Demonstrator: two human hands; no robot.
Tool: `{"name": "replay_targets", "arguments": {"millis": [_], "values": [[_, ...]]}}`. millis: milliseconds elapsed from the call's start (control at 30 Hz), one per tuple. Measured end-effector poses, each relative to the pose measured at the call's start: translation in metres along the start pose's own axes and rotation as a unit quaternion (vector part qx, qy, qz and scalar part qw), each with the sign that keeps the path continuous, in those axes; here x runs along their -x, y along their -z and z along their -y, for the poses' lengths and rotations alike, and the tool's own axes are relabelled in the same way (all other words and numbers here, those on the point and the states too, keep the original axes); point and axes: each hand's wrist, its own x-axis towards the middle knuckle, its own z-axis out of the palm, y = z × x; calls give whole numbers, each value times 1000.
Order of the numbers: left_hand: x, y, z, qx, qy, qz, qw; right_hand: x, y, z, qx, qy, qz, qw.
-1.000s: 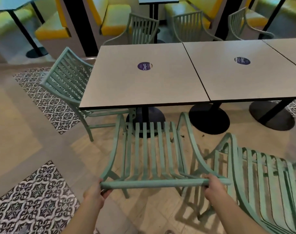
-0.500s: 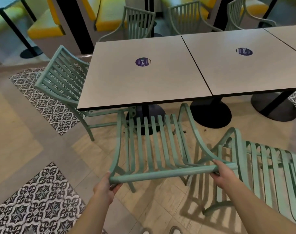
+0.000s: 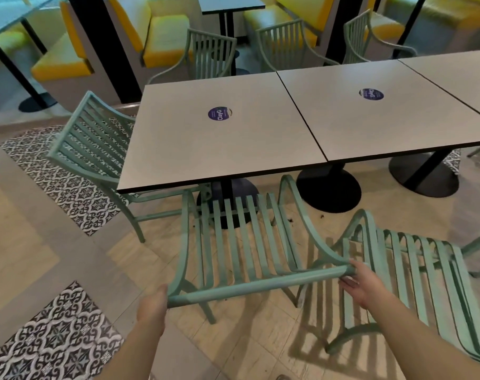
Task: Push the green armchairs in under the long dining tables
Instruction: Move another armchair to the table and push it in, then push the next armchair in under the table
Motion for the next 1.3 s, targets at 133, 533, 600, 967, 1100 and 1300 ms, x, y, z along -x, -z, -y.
{"name": "replay_targets", "arguments": {"millis": [133, 533, 600, 967, 1100, 1300], "values": [[10, 1, -36, -190, -147, 1, 971, 12, 14, 5, 81, 48, 0, 996], [124, -136, -41, -446, -572, 160, 670, 76, 148, 15, 476, 340, -181, 791], [157, -159, -28, -461, -621, 175, 609, 83, 190, 21, 496, 340, -212, 770], [338, -288, 60, -510, -714, 266, 399, 77, 389, 38, 579, 335, -202, 715], [394, -339, 109, -561, -694, 284, 350, 66, 444, 54, 598, 357, -163, 699], [429, -386, 146, -590, -671, 299, 335, 30, 496, 61, 608, 341, -171, 696]]}}
